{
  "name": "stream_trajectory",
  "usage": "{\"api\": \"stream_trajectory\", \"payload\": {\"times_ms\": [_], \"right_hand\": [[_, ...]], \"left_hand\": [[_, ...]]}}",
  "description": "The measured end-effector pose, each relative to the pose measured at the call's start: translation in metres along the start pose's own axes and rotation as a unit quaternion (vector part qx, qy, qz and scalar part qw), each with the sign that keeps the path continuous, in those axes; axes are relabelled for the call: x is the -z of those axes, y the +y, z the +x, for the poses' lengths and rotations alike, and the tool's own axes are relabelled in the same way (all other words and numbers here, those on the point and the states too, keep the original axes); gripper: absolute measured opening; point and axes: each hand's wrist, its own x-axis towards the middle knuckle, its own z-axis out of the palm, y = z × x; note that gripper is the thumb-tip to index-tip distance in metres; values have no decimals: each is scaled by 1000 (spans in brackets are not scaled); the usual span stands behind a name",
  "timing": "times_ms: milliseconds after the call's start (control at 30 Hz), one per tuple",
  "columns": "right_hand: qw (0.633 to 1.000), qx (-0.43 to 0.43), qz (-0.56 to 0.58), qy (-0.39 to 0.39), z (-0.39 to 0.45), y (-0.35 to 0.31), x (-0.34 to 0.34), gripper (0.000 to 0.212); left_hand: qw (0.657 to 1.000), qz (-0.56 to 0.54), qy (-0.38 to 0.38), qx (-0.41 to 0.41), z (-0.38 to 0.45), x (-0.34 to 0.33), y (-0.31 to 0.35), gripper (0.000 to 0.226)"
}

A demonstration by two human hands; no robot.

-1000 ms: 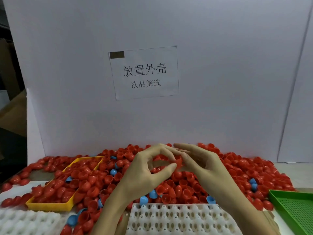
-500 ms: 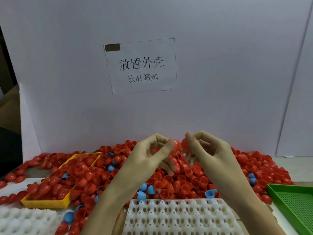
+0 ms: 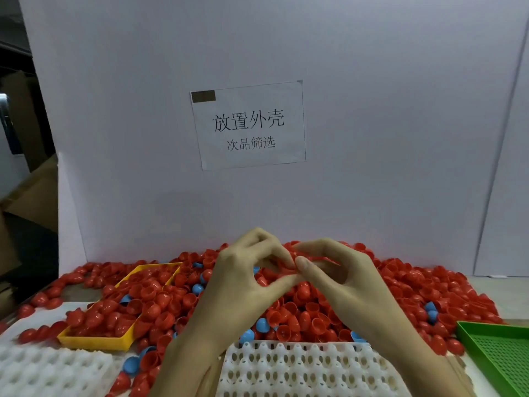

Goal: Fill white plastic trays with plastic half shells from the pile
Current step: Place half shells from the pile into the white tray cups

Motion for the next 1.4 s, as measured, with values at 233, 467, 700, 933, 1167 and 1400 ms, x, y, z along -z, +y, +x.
{"api": "stream_trajectory", "payload": {"times_ms": [233,467,700,933,1167,1400], "right_hand": [[998,-25,-57,12,1,19,-5,20],[991,-30,-102,-85,-7,39,-14,25],[991,-94,-93,-29,-42,82,25,25],[989,-99,-99,39,-61,117,30,34],[990,-76,-98,63,-63,127,29,41],[990,-77,-97,68,-65,132,32,42]], "left_hand": [[976,-149,-74,138,-19,3,-20,5],[932,-236,-84,263,-52,-5,-41,33],[946,6,-88,312,-84,12,-70,18],[921,159,-170,312,-97,7,-83,13],[930,183,-153,280,-102,-10,-95,13],[949,157,-90,260,-99,-9,-100,10]]}}
